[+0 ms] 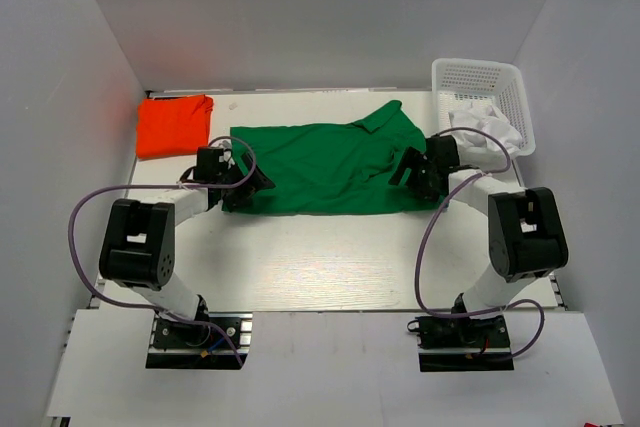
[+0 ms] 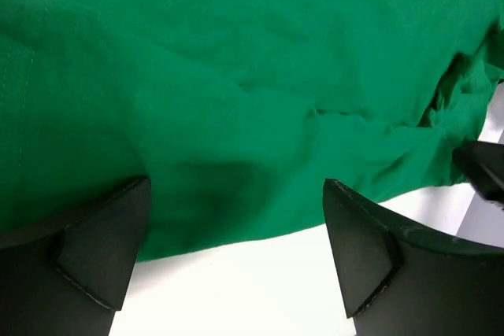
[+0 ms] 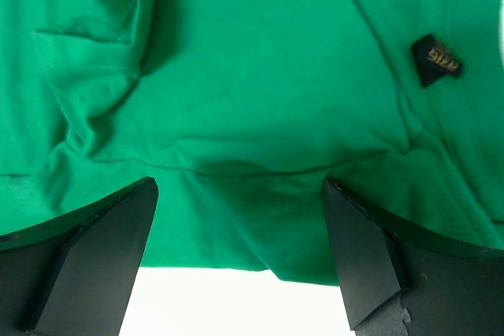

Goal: Fold and stack the t-shirts
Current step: Fold the flattened tshirt in 1/3 of the way, then grap the side of the flattened tshirt furthest away from the robot with both arms

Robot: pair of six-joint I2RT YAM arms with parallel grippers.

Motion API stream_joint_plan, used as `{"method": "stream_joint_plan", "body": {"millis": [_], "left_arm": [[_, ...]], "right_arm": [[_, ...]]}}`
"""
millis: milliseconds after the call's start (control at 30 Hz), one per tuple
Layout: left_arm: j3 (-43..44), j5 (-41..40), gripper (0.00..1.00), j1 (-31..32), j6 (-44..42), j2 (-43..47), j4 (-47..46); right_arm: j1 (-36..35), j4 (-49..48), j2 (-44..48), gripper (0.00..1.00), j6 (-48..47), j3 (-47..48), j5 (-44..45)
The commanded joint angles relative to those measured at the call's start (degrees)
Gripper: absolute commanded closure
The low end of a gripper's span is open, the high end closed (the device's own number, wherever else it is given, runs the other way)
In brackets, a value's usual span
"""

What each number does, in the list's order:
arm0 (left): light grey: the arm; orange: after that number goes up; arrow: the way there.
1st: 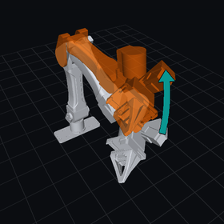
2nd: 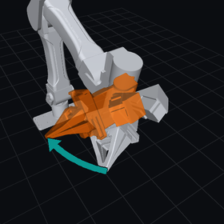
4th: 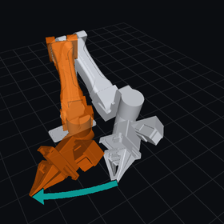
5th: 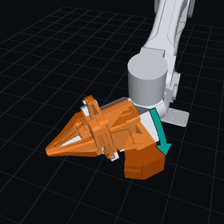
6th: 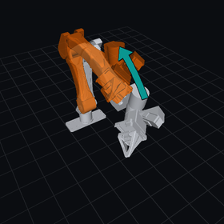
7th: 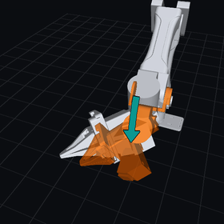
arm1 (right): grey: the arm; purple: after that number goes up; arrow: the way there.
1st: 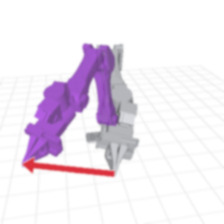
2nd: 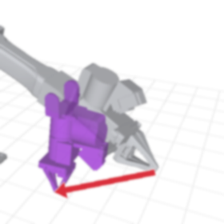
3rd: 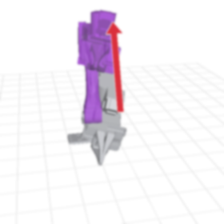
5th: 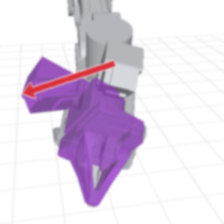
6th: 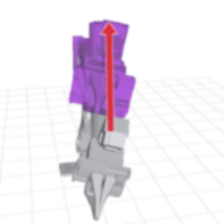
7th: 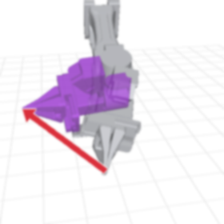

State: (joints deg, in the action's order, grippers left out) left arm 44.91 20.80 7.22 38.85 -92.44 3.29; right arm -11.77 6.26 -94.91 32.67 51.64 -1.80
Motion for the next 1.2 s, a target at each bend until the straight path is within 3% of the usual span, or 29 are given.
{"method": "stream_joint_plan", "body": {"millis": [0, 200, 333, 467, 533, 633, 767, 1167], "left_arm": [[-2.5, -0.7, 0.00, 0.1, -0.9, 2.5, 1.2], [-8.9, -9.1, 0.00, 0.1, -1.5, 12.7, 7.9], [-14.0, -9.1, 0.00, 0.1, -0.4, 22.1, 15.0], [-17.3, -7.2, 0.00, 0.1, 0.1, 33.9, 18.6], [-17.9, -7.2, 0.00, 0.1, 0.6, 37.8, 17.3], [-16.0, -9.3, 0.00, 0.1, 0.6, 40.7, 15.2], [-10.5, -13.9, 0.00, 0.1, 0.6, 38.9, 14.5], [-5.5, -17.7, 0.00, -0.5, -0.4, 32.2, 13.8]], "right_arm": [[0.7, -0.9, -0.1, 0.10, 0.3, -3.1, -2.1], [0.8, 4.1, 8.9, 0.10, 2.9, -13.9, -2.4], [0.3, 7.5, 22.9, 0.10, 4.4, -23.2, -1.5], [-1.2, 12.8, 35.6, 0.10, 0.8, -23.8, -3.4], [-2.5, 12.5, 36.5, 0.10, -1.4, -20.5, -4.4], [-4.7, 9.2, 35.4, 0.10, -3.6, -18.2, -7.0], [-7.4, -2.3, 30.2, 0.10, -3.6, -18.9, -14.4], [-11.3, -14.4, 10.1, 0.10, -2.6, -9.0, -11.6]]}}
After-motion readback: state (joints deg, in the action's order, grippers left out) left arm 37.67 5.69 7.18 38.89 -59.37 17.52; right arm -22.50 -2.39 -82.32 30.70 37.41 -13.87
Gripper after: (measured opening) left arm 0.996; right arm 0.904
